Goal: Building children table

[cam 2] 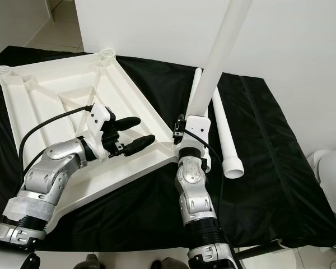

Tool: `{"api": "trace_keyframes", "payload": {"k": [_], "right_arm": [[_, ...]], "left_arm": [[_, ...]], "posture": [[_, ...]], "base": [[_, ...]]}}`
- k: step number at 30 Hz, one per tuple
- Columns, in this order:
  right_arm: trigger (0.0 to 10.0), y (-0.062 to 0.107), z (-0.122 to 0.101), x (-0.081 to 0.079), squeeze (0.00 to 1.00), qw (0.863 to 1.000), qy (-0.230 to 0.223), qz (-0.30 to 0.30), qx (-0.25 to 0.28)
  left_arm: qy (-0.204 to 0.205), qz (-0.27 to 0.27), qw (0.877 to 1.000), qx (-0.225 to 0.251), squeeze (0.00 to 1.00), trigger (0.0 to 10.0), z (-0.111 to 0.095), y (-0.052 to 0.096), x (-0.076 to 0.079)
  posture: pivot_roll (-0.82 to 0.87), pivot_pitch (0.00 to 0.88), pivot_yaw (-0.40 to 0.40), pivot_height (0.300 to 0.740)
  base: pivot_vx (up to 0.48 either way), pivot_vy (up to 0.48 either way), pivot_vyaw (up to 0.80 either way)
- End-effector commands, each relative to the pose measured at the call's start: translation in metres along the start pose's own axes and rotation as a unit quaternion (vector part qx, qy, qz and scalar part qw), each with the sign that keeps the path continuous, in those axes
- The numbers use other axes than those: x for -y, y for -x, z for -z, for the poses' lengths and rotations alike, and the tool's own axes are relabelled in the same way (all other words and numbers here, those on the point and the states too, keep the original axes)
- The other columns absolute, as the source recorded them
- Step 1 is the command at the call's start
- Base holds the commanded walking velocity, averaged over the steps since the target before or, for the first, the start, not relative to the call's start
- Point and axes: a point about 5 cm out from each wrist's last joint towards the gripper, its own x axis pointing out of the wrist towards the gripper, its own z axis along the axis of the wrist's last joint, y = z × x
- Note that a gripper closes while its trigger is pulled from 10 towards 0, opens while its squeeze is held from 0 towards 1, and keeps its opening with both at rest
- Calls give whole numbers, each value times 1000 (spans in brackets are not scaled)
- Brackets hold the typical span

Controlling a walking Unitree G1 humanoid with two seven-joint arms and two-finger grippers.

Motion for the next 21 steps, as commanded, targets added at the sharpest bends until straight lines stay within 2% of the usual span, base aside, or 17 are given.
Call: {"api": "trace_keyframes", "payload": {"k": [1, 4, 6, 7, 10, 14, 21], "right_arm": [[10000, 11, 25, 9, 0, 998, 19, 19, -61], [10000, 11, 21, 10, 0, 998, 25, 14, -51], [10000, 6, -2, 10, 0, 999, 31, 7, -7], [10000, 6, -2, 10, 0, 999, 31, 7, -7], [10000, 2, -25, 10, 0, 999, 31, 2, 32], [10000, 0, -40, 10, 0, 998, 33, -3, 57], [10000, 2, -44, 10, 0, 997, 36, -6, 65]], "left_arm": [[-4, 0, 1000, -3, 0, 10000, -1, -4, 0], [-4, 0, 1000, -3, 0, 10000, -1, -4, 0], [-4, 0, 1000, -3, 0, 10000, -2, -4, 0], [-4, 0, 1000, -3, 0, 10000, -2, -4, 0], [-4, 0, 1000, -4, 0, 10000, -1, -4, -2], [-4, 1, 1000, -4, 0, 10000, -1, -5, -2], [-5, 3, 1000, -4, 0, 10000, -2, -6, -3]], "posture": [[51, 29, -100, 740], [53, 30, -101, 740], [53, 32, -100, 740], [53, 32, -100, 740], [51, 31, -99, 740], [46, 31, -95, 740], [45, 31, -95, 740]], "base": [[0, 0, 0], [0, 0, 0], [0, 0, 0], [0, 0, 0], [0, 0, 0], [0, 0, 0], [0, 0, 0]]}}
